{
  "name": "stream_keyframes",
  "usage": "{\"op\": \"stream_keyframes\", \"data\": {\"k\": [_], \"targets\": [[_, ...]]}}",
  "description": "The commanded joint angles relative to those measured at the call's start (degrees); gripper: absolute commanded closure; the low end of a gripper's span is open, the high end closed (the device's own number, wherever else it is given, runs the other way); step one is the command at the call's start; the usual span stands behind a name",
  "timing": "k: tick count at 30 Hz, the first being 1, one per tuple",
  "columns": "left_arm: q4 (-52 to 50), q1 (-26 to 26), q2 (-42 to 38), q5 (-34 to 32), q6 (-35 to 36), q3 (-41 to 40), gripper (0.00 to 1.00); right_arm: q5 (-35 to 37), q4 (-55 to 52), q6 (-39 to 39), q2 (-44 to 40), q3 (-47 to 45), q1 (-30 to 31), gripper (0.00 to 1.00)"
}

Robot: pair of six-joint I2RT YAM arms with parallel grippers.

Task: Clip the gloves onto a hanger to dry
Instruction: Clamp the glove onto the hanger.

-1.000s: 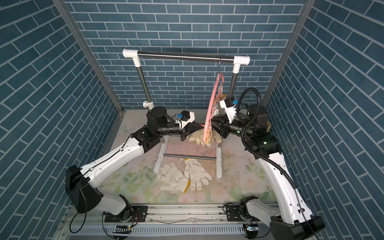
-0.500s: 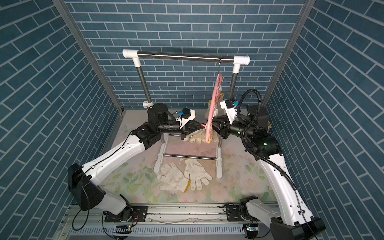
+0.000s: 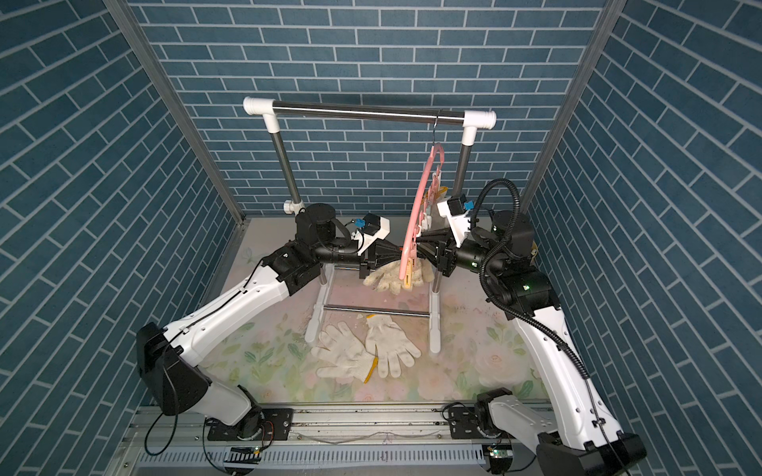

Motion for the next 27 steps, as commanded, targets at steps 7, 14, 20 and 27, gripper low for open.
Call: {"op": "stream_keyframes", "data": {"k": [7, 14, 20, 27], "targets": [[4.1, -1.6, -1.2, 4.0, -1.2, 1.6, 1.0, 3.0, 0.3, -3.2, 0.3, -1.5, -0.4, 0.99], [6.5, -1.6, -2.6, 4.3, -1.7, -0.2, 1.0, 3.1, 0.7, -3.2, 0.4, -1.8, -0.4, 1.0], [12.9, -1.5, -3.8, 6.6, -6.6, -1.5, 1.0, 3.8, 2.9, -3.0, -0.2, -3.2, -0.3, 1.0], [12.9, -1.5, -4.1, 7.5, -6.9, -1.3, 1.0, 4.2, 3.7, -2.9, -0.1, -3.3, -0.3, 1.0]]}}
